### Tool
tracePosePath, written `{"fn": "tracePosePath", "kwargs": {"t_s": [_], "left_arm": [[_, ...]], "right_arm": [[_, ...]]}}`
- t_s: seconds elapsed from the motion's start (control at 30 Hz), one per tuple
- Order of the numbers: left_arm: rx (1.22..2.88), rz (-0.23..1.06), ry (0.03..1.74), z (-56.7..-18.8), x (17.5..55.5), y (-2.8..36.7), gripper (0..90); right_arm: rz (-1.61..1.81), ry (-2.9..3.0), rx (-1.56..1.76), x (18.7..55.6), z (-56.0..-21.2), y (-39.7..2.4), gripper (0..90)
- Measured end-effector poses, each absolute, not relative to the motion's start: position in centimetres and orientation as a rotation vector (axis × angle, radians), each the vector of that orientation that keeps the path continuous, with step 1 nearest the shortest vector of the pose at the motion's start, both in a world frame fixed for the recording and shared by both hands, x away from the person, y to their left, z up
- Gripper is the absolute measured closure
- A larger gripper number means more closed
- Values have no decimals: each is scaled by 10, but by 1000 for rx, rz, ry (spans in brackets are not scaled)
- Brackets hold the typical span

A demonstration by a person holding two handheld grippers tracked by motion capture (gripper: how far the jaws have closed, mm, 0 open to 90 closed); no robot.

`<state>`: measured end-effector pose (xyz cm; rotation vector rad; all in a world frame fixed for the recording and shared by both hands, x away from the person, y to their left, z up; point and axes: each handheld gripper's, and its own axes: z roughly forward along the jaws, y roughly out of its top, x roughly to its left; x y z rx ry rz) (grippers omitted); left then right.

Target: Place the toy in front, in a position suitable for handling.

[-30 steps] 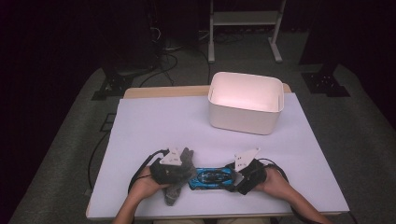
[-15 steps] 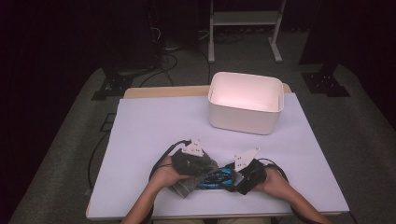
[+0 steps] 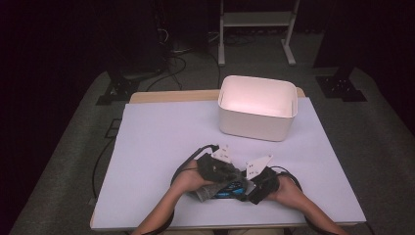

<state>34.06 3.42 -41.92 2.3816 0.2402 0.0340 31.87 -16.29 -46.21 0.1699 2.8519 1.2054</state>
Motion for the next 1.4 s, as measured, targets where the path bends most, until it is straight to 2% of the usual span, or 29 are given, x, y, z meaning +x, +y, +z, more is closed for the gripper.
{"fn": "tracePosePath", "kwargs": {"t_s": [0.2, 0.53, 0.73, 1.07, 1.27, 1.4], "left_arm": [[2393, 29, 224, -418, 342, 27, 775], [2389, -11, 167, -408, 322, 48, 775], [2410, -12, 81, -412, 311, 24, 775], [2391, 33, 92, -415, 313, 4, 770], [2398, 53, 84, -414, 311, 11, 771], [2431, 15, 75, -414, 307, 26, 770]], "right_arm": [[1211, 2851, 170, 319, -462, -163, 226], [1206, 2848, 163, 319, -462, -163, 227], [1207, 2846, 167, 319, -463, -164, 227], [1225, 2848, 185, 318, -463, -164, 226], [1217, 2846, 181, 318, -463, -164, 227], [1218, 2842, 176, 318, -463, -164, 227]]}}
